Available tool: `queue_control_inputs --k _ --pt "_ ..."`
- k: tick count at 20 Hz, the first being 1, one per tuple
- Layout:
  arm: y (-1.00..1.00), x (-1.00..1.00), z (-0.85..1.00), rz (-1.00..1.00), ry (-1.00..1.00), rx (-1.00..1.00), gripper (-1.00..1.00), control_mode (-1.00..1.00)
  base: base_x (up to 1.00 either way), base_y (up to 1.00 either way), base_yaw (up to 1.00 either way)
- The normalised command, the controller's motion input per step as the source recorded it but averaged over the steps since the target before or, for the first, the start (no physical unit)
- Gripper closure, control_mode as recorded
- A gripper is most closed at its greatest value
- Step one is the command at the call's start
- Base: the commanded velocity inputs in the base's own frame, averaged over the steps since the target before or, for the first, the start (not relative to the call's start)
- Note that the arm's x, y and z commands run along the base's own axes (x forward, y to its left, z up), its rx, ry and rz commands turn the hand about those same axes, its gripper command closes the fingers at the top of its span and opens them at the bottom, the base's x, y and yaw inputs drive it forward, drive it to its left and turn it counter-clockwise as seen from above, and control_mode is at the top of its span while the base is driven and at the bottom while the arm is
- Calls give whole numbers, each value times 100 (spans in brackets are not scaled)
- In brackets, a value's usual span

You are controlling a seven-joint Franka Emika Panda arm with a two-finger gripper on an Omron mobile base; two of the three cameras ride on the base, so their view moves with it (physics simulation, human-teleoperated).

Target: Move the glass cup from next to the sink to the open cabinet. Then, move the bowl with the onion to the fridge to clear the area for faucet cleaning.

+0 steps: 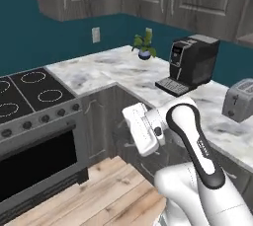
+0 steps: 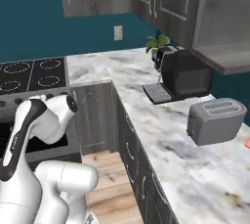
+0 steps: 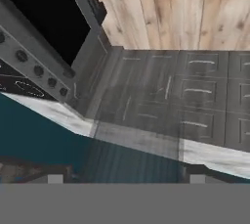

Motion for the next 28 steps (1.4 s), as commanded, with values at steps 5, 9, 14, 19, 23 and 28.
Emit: queue_control_inputs --k 5,9,14,19,23,28 --pt "0 0 0 0 0 0 100 100 0 25 80" --pt "0 0 0 0 0 0 100 100 1 25 62" --pt "0 0 0 0 0 0 100 100 0 22 21" --pt "0 0 0 0 0 0 100 100 -30 9 53" --pt "0 0 0 0 0 0 100 100 -18 0 63" --pt "0 0 0 0 0 0 100 100 0 4 51"
